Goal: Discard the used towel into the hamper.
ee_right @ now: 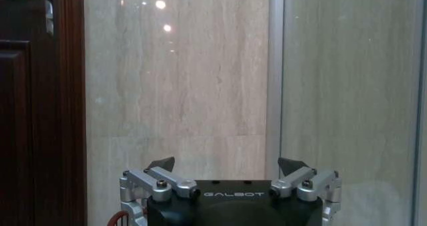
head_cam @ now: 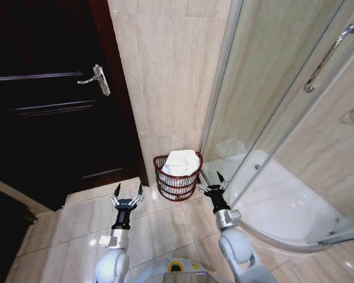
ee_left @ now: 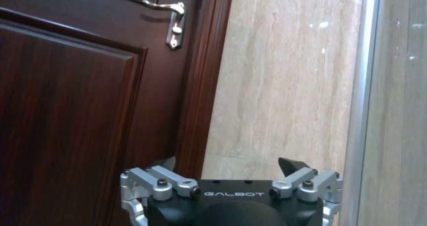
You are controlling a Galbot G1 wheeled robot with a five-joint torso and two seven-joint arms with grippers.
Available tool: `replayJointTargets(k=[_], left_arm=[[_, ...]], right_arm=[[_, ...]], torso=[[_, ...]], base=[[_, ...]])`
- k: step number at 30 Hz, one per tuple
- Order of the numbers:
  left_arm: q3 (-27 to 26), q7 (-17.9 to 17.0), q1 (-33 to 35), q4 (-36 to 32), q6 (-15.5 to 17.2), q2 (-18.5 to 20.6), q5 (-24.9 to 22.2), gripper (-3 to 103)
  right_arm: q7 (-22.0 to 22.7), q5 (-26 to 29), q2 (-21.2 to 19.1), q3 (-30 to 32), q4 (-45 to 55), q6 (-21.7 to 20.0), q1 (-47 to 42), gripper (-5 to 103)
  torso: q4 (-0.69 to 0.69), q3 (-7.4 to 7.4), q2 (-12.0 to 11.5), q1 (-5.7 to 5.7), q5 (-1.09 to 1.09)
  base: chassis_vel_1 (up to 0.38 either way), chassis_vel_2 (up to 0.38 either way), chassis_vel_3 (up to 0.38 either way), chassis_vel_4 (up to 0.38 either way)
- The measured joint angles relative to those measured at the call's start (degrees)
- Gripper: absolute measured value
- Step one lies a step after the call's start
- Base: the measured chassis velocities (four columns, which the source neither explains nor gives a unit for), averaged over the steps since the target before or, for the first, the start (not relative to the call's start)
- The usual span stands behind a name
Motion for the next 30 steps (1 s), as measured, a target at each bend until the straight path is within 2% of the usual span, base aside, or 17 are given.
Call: replayJointTargets(k=[14, 30], left_arm=[[0.17, 0.13, -0.28, 0.00, -0.13, -0.32, 0.02, 100], [0.41, 0.25, 0.05, -0.71, 0.52, -0.68, 0.11, 100]], right_arm=[[-0.31, -0.14, -0.25, 0.19, 0.50, 0.95, -1.42, 100], [-0.22, -0.24, -0.17, 0.03, 1.03, 1.32, -1.87, 100]], torso=[[0.00, 0.00, 0.00, 0.00, 0.00], [0.00, 0.00, 0.00, -0.02, 0.01]], base=[[0.000, 0.000, 0.000, 0.000], [0.056, -0.055, -0.063, 0.053]])
